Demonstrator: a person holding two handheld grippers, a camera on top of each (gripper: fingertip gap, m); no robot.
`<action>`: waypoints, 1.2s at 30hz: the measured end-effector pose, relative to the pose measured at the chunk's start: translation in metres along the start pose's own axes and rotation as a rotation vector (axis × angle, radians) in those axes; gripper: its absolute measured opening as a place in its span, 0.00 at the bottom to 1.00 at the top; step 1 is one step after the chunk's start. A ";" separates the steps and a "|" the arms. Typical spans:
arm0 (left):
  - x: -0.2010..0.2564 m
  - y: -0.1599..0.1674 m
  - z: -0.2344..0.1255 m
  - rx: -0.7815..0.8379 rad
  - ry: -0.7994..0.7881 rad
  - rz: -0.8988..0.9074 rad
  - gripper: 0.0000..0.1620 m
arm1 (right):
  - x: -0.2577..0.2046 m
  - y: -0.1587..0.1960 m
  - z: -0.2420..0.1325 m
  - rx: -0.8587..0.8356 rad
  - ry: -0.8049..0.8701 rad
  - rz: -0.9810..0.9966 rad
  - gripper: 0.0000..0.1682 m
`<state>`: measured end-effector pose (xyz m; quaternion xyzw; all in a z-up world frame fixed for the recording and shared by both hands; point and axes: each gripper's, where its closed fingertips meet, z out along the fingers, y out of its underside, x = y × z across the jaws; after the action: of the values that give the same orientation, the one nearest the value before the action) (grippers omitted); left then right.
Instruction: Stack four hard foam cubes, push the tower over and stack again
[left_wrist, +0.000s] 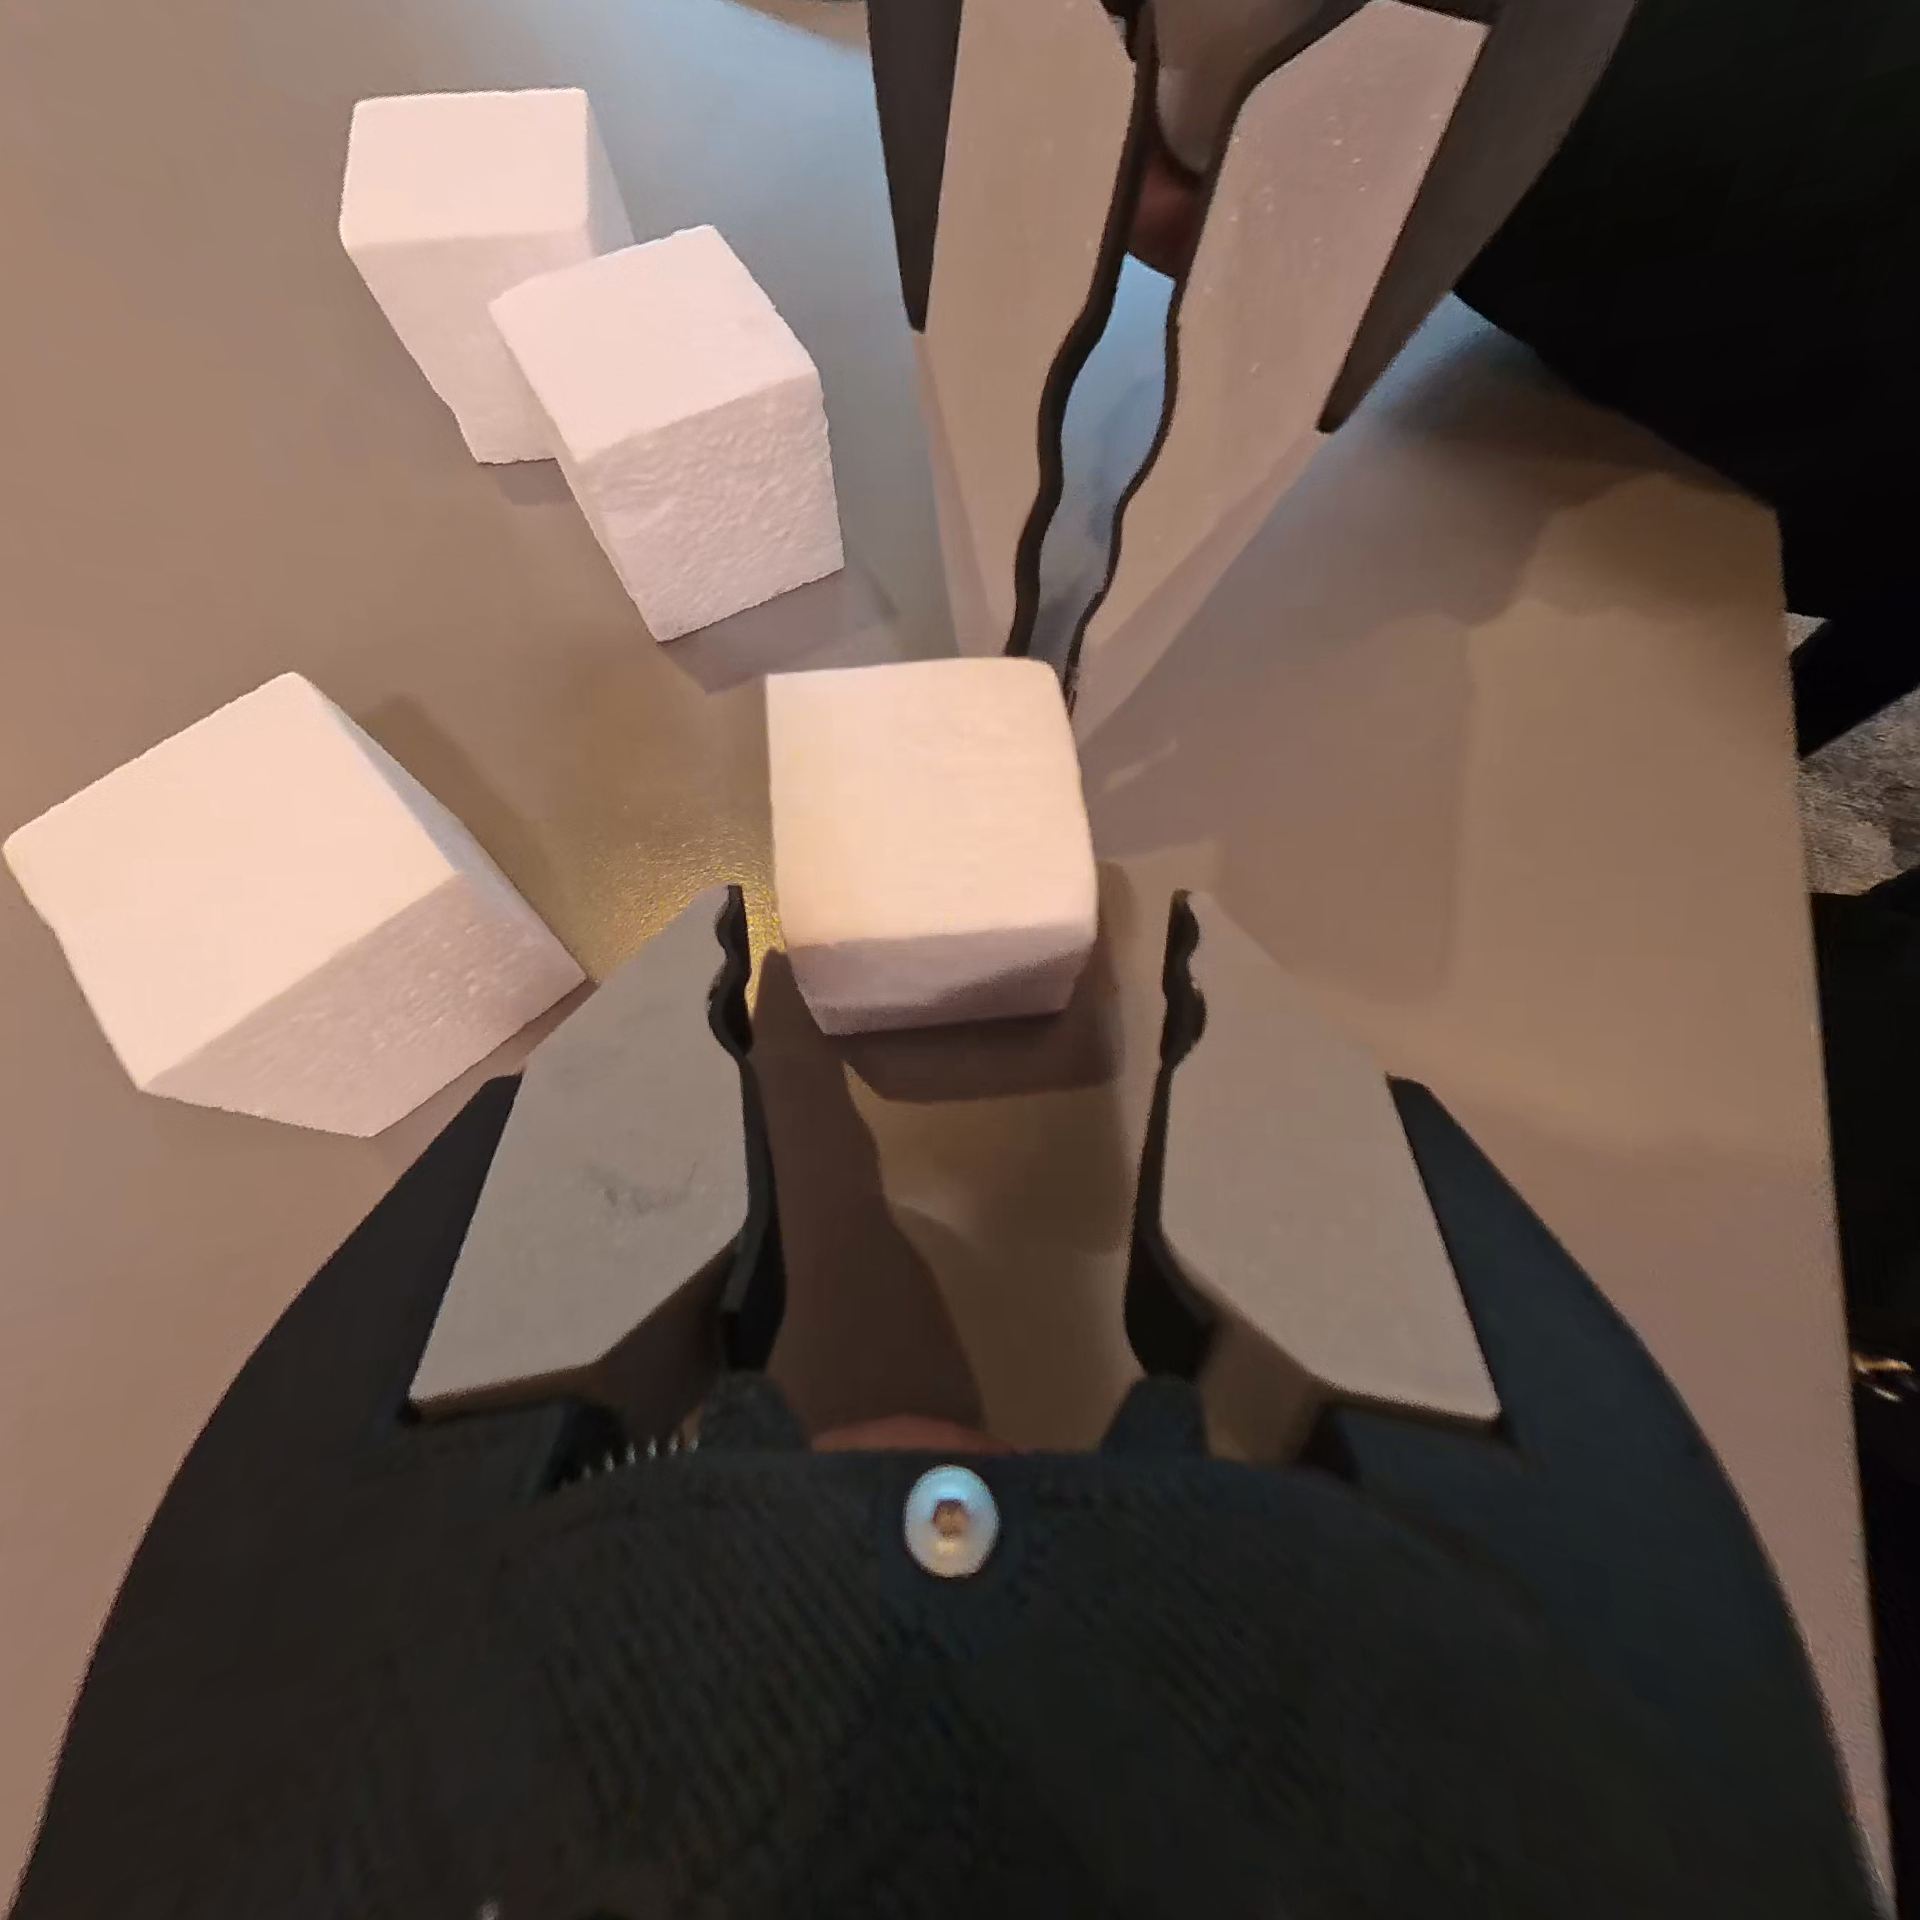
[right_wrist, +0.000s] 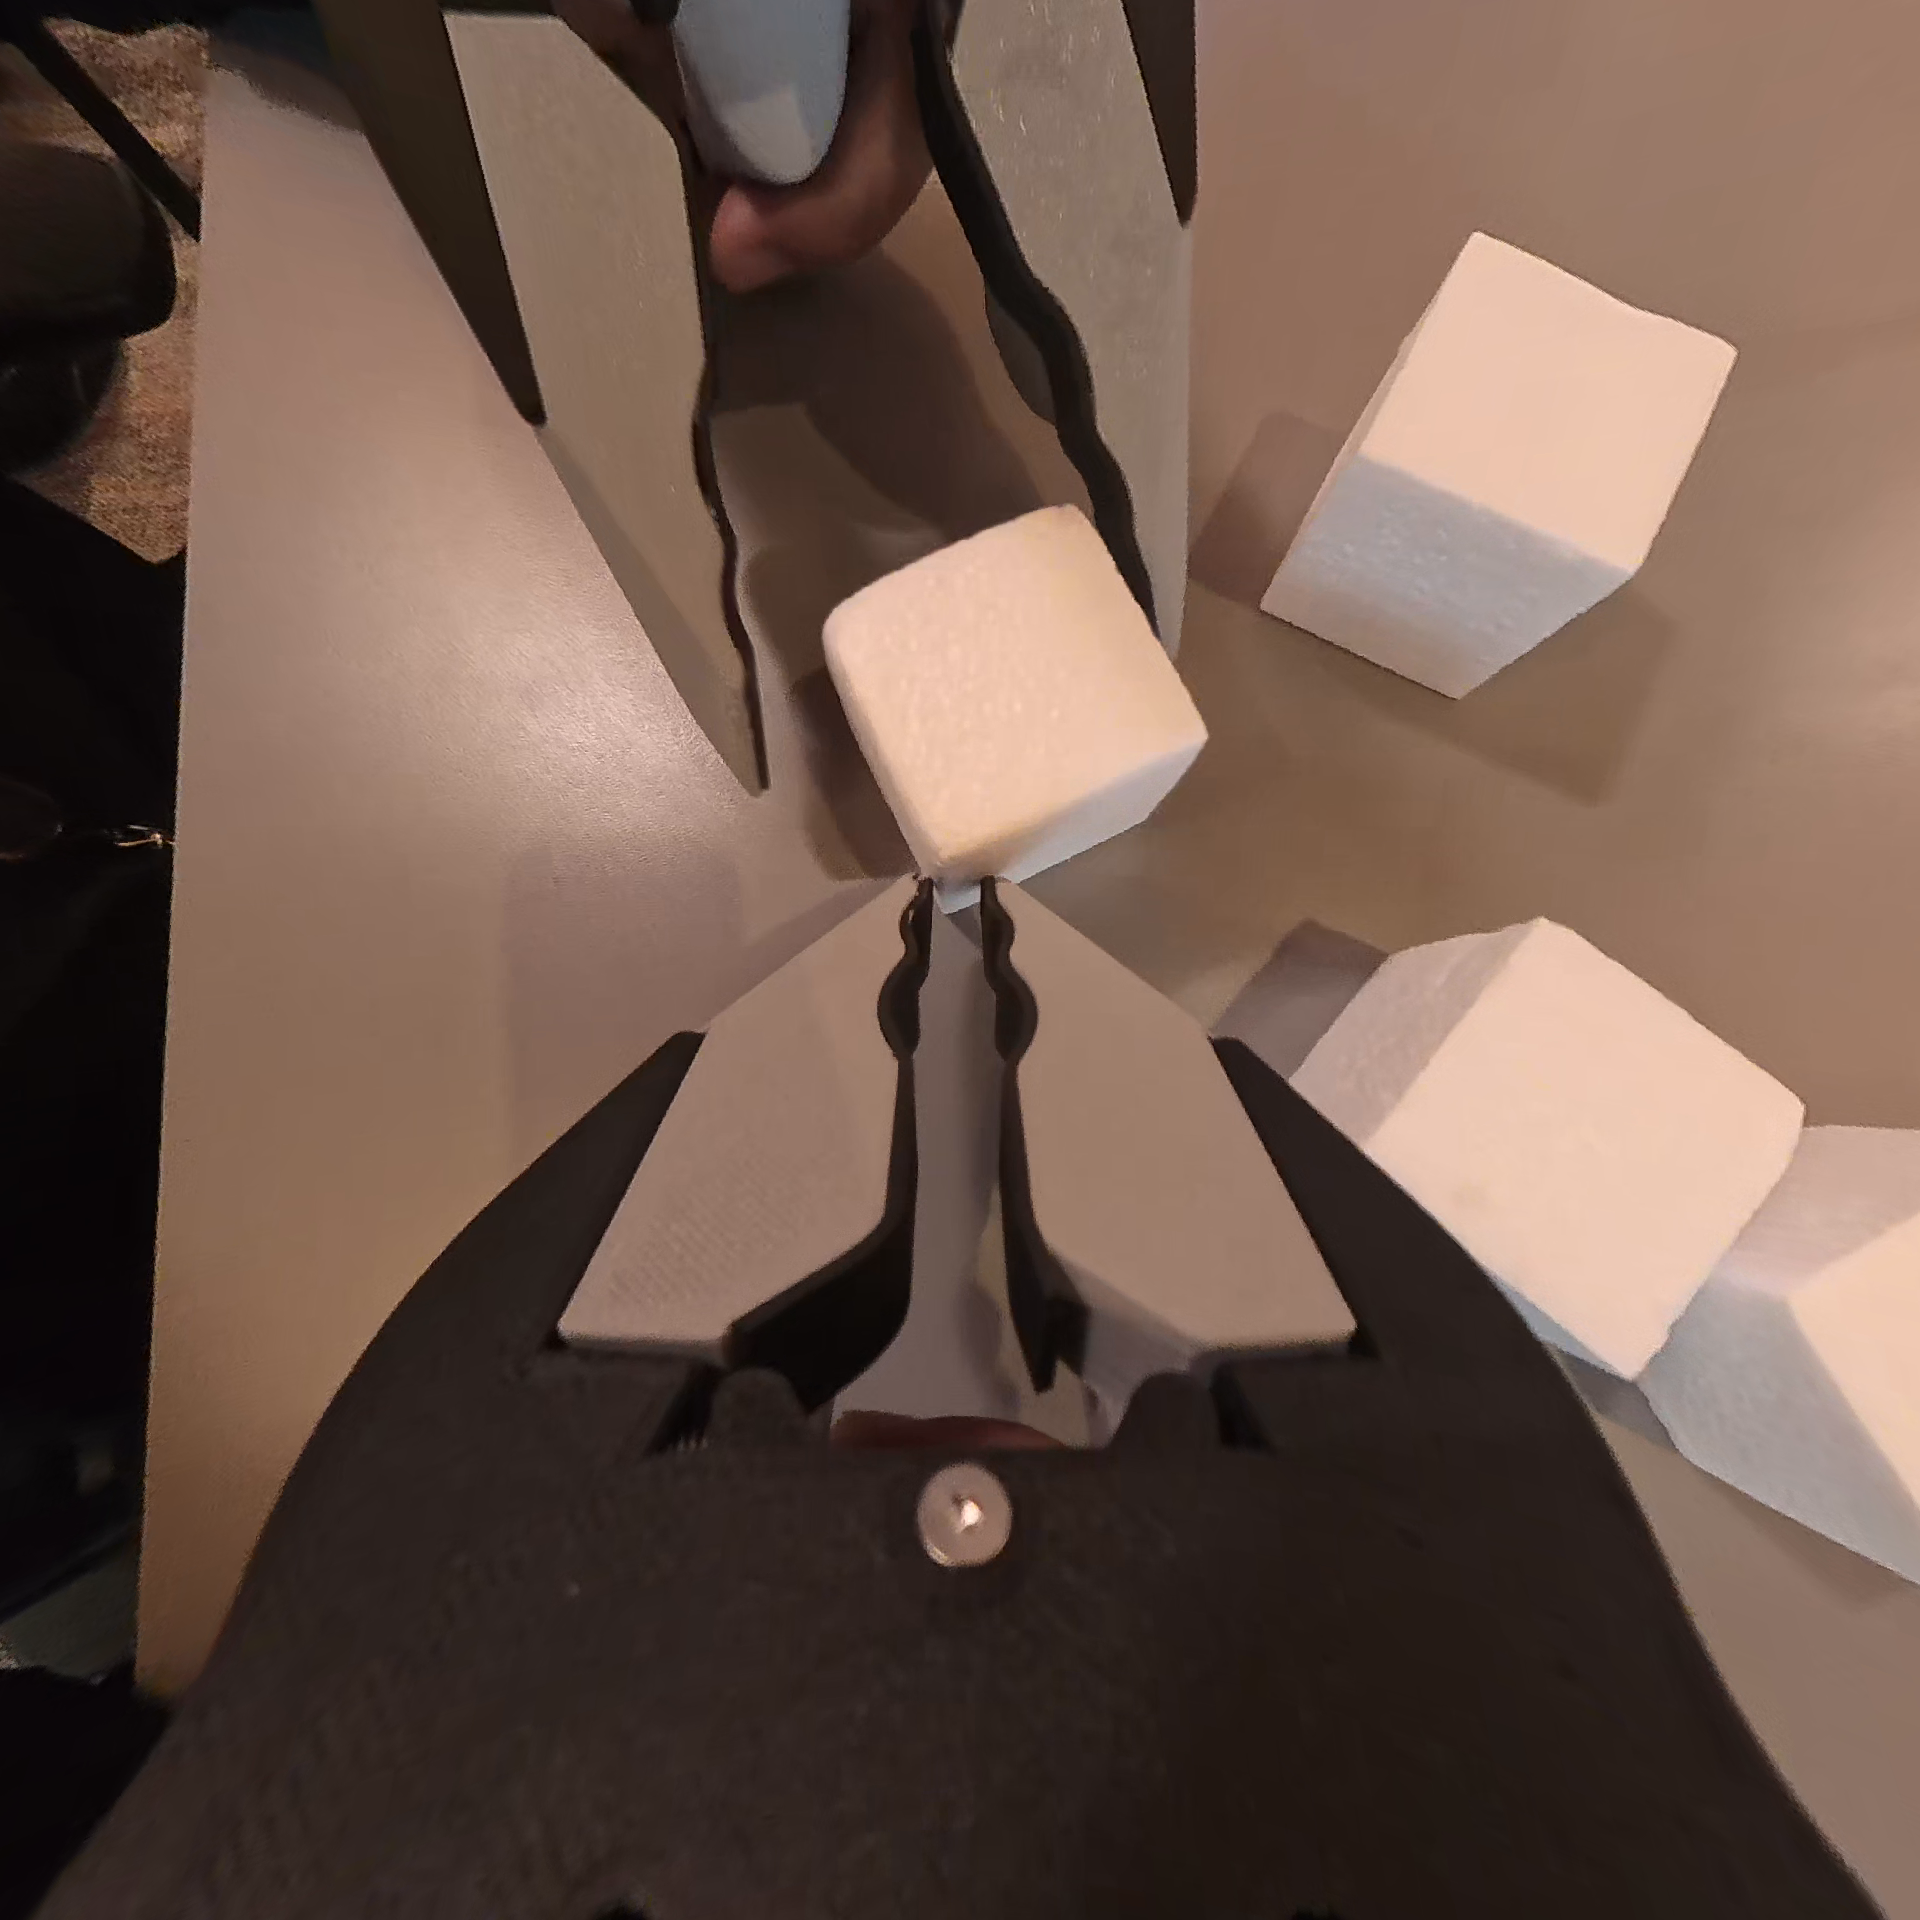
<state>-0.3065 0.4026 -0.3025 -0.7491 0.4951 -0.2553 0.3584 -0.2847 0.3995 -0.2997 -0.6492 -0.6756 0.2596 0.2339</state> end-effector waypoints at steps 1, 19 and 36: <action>-0.001 0.000 0.001 -0.004 -0.012 -0.006 0.47 | -0.001 -0.001 0.000 0.000 -0.005 -0.004 0.04; -0.027 0.021 -0.074 0.022 0.110 0.072 0.34 | 0.023 -0.007 -0.019 0.073 0.140 -0.034 0.07; -0.044 0.063 -0.062 -0.154 0.065 0.069 0.39 | 0.056 -0.061 -0.010 0.277 0.349 0.155 0.36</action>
<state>-0.4037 0.4095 -0.3155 -0.7483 0.5503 -0.2282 0.2920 -0.3267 0.4546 -0.2537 -0.6958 -0.5309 0.2510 0.4135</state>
